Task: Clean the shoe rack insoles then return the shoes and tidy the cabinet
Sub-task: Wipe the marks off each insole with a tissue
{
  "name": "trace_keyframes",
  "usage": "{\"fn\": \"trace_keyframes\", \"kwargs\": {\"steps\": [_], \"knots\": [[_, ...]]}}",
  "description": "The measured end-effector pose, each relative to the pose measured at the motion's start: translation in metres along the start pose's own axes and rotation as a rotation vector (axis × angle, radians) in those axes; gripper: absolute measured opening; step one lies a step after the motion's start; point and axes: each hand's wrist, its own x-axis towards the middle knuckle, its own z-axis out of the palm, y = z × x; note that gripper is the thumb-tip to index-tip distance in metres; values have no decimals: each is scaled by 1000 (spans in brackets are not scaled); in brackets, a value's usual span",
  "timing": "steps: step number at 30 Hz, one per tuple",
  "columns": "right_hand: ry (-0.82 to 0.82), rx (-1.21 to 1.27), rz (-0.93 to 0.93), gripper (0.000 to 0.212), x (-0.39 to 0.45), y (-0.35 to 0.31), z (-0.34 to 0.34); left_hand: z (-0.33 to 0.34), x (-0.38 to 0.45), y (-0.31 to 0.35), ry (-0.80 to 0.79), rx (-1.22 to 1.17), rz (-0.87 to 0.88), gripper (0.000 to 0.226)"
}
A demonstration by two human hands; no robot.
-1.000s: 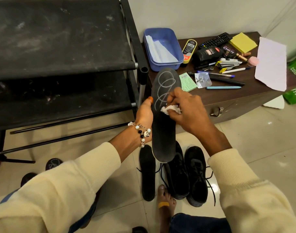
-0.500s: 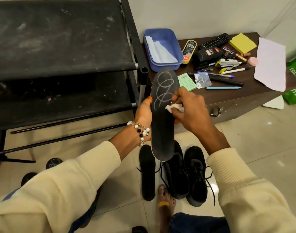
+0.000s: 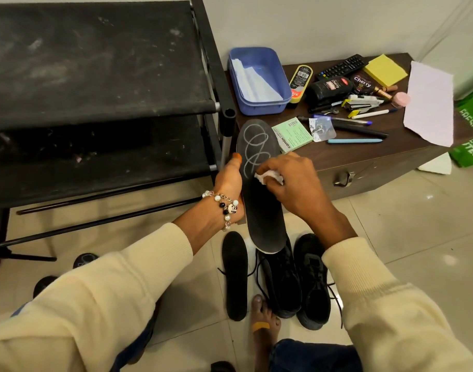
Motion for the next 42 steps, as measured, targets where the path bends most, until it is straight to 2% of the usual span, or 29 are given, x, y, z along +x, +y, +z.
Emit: {"fn": "trace_keyframes", "kwargs": {"steps": [2, 4, 7, 10, 13, 19, 24, 31, 33, 37, 39, 42], "knots": [[21, -28, -21, 23, 1, -2, 6, 0, 4, 0, 91, 122, 41, 55], [43, -30, -21, 23, 1, -2, 11, 0, 4, 0, 107, 170, 40, 57], [71, -29, 16, 22, 3, 4, 18, -1, -2, 2, 10, 128, -46, 52], [90, -78, 62, 22, 6, 13, 24, -6, -8, 5, -72, 130, -139, 36], [108, -86, 114, 24, 9, 19, 28, -9, -11, 8, -110, 246, -99, 17], [157, -38, 182, 25, 15, 17, 35, -25, -13, 1, -111, 610, -35, 16], [135, -13, 185, 22, 16, 15, 31, -28, -11, -4, -54, 544, 112, 19], [-149, -98, -73, 29, 11, 17, 12, -29, -2, -8, 119, 625, 289, 13], [-98, -122, -44, 29, 11, 22, 12, -28, -1, -9, 142, 588, 278, 13], [37, -157, 140, 28, 15, 23, 21, -26, -2, -12, 159, 535, 249, 13], [35, -169, 89, 28, 17, 15, 27, -25, -2, -12, 162, 524, 234, 14], [-51, -155, -83, 30, 19, 9, 28, -26, -1, -11, 165, 518, 221, 16]]}}
